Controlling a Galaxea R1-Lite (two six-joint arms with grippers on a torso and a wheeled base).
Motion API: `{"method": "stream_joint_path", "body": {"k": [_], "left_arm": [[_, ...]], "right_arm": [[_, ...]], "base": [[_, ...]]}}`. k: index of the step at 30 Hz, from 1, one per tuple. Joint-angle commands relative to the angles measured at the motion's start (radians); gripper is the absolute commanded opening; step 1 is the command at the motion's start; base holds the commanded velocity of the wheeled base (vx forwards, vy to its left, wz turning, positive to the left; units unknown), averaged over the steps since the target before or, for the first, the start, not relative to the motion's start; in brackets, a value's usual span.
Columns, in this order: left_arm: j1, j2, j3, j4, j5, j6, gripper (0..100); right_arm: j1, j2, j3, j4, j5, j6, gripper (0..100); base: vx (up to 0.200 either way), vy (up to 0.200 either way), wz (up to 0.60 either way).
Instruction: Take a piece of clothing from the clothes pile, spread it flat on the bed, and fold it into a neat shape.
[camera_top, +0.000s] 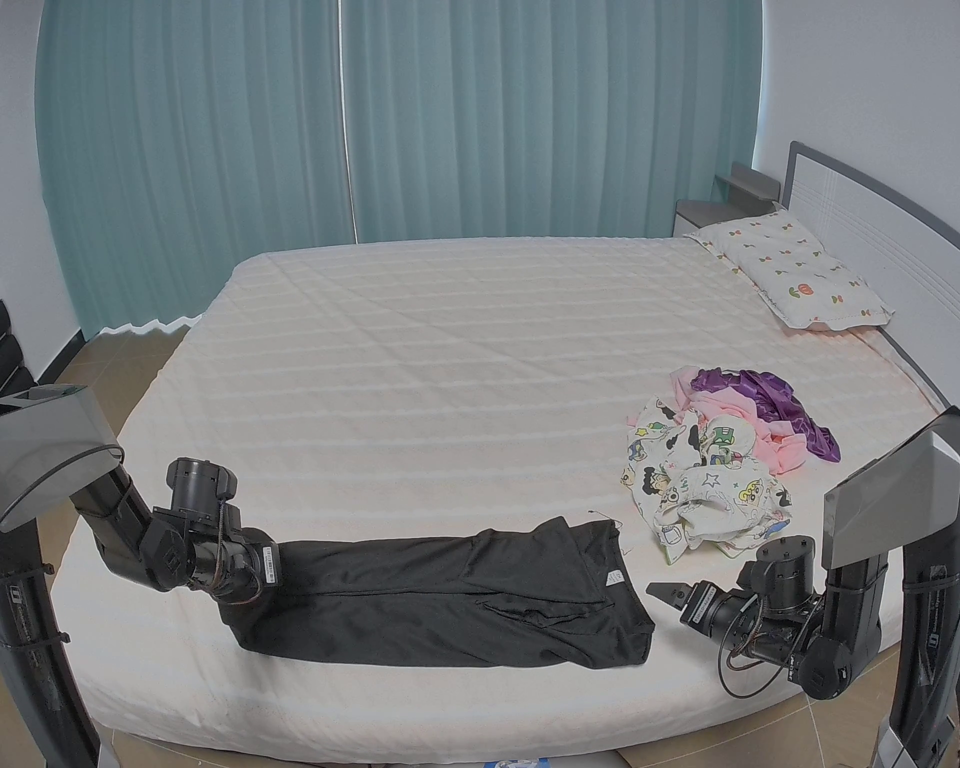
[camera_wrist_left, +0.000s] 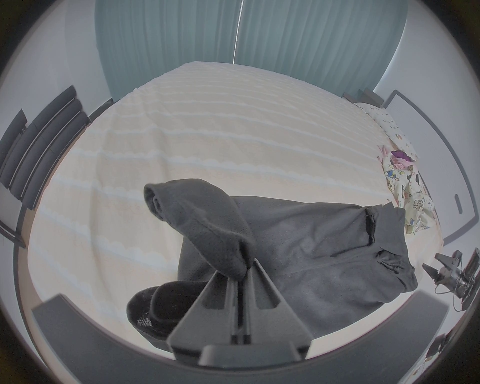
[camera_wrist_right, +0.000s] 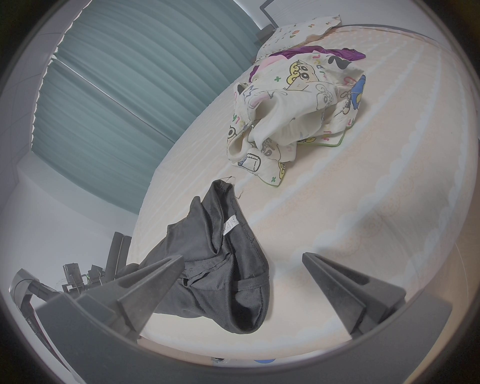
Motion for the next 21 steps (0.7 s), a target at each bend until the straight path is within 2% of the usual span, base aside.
{"method": "stream_joint_path", "body": {"k": [1,9,16,17,21], "left_arm": [[0.0,-0.003,0.0,0.001,0.0,-0.011,0],[-0.008,-0.003,0.017,0.001,0.002,-0.026,0],[-0.016,-0.015,0.021,0.001,0.002,-0.026,0],[-0.089,-0.043,0.043,0.002,0.016,-0.037,0],[-0.089,-0.041,0.026,0.002,0.016,-0.038,0]], "right_arm": [[0.0,0.001,0.0,0.0,0.0,0.0,100],[0.0,0.001,0.001,0.0,0.0,0.0,100],[0.0,0.001,0.003,0.0,0.0,0.0,100],[0.002,0.001,0.007,-0.026,0.0,-0.002,100],[0.002,0.001,0.006,-0.026,-0.002,-0.002,100]], "base": [[0.0,0.0,0.0],[0.0,0.0,0.0],[0.0,-0.2,0.0],[0.0,0.0,0.0],[0.0,0.0,0.0]]}}
